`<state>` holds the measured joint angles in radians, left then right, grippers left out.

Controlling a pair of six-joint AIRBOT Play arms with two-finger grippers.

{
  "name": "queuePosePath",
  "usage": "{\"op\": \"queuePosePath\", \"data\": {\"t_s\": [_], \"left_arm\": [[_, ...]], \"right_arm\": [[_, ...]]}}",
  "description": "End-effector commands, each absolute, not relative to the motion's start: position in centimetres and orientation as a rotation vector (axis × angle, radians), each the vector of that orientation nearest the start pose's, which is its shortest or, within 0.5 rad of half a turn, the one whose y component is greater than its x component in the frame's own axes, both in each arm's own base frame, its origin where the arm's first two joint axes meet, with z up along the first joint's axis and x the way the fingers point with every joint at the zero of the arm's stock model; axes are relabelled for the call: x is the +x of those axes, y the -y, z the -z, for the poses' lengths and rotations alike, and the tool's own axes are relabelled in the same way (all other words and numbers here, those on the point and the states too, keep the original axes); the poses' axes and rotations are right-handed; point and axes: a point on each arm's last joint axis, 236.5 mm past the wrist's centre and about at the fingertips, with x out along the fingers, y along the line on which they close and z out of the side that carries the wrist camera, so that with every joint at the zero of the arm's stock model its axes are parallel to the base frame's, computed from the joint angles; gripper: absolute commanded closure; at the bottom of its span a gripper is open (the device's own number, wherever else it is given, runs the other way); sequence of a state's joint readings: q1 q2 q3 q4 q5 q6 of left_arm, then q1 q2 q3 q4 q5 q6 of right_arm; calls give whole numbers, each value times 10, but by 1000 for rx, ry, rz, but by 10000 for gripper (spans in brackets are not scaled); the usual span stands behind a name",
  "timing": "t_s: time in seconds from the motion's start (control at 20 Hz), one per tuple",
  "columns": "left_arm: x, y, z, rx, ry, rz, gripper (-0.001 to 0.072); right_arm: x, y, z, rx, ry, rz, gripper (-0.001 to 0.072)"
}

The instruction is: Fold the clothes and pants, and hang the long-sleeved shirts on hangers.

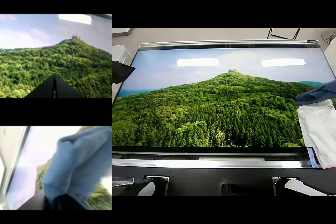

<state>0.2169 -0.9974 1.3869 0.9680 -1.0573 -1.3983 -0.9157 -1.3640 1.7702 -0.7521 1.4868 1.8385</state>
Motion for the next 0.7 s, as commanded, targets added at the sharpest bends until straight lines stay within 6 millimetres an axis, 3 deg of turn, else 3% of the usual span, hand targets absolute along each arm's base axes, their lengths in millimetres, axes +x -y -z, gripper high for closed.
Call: {"op": "queuePosePath", "data": {"t_s": [0.0,0.15,0.35,0.45,0.65], "left_arm": [[406,34,-263,-354,-568,258,689],[406,33,-263,-351,-566,258,689],[406,35,-263,-350,-567,262,689],[406,35,-263,-350,-568,263,689],[406,36,-263,-350,-568,263,689]], "right_arm": [[311,246,-233,1141,-710,449,668],[254,267,-214,1097,-795,670,667],[190,267,-160,1046,-1052,859,667],[168,265,-132,1044,-1113,941,667],[147,244,-67,1077,-1188,980,666]]}}
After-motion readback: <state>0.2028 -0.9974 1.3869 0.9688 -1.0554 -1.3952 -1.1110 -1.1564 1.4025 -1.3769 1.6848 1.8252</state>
